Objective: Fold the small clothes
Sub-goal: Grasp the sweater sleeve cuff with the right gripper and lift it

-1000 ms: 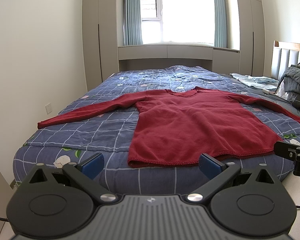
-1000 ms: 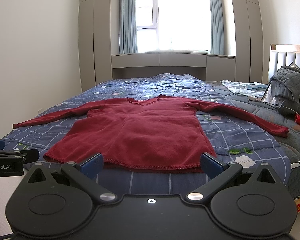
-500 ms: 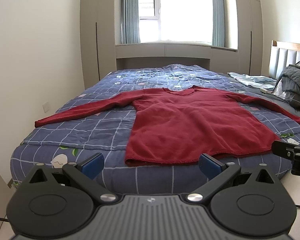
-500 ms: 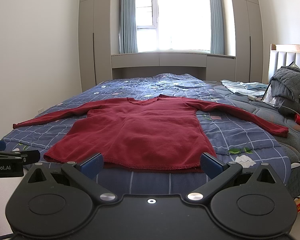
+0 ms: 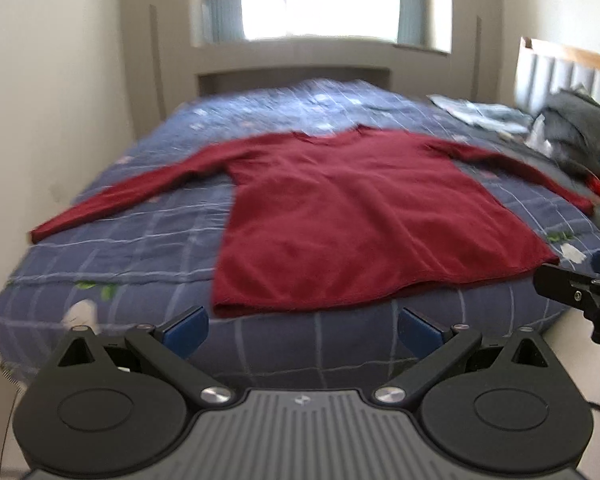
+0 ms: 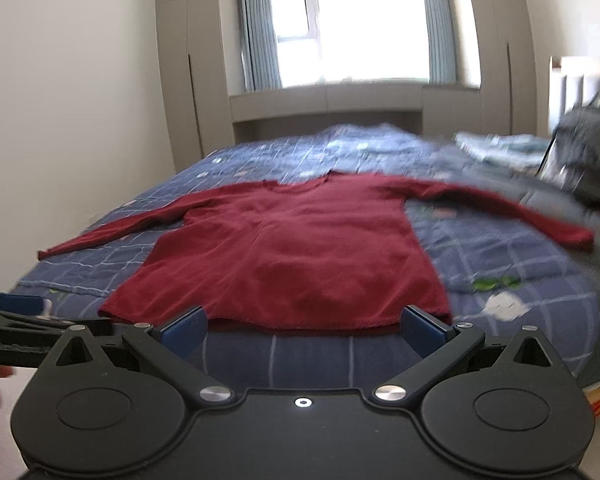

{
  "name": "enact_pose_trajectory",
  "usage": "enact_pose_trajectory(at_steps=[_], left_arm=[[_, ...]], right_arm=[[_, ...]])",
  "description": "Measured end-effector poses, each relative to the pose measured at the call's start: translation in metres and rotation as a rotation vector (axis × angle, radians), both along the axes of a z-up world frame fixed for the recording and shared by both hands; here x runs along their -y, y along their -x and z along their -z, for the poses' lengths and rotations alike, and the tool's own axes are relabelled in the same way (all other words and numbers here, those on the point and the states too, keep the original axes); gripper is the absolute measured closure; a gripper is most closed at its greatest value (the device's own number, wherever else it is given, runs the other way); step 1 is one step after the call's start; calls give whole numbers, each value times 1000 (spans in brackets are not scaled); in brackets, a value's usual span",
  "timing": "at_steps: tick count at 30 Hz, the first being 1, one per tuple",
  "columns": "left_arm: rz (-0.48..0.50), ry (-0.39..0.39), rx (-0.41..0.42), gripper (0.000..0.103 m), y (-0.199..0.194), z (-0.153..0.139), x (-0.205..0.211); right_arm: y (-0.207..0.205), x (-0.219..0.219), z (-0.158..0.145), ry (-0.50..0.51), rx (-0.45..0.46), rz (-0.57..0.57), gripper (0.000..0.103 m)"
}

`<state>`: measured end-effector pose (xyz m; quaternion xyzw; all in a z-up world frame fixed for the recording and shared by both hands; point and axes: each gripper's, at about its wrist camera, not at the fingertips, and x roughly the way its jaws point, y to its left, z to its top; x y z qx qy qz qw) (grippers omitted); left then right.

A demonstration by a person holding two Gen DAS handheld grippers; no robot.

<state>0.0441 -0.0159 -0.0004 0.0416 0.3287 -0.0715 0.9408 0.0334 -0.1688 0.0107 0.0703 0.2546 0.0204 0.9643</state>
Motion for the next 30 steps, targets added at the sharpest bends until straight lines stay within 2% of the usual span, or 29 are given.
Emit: enact_pose_trajectory(at_steps=[5,9,12,20,25,28,30], left_arm=[[40,1,-67,0,-44,-3,21],[70,57,-107,0,-76,-4,32],[71,67,-135,0,-106,-2,41],[38,106,-135,0,-189,7,70],[18,102,-111,0,-238,14,98],[15,94,-96,0,-266,17,115],[9,80,-77,0,-285,21,125]], right_arm=[[-26,26,5,-16,-16,77,0],[-44,62,11,-56,-19,155,0],[-59,94,20,-86,-21,228,0],[-95,193,39,-183,15,448,0],[-125,260,48,-228,-9,564,0],[-145,299,56,-313,-44,626,0],[-160,323,65,-405,-83,674,0]])
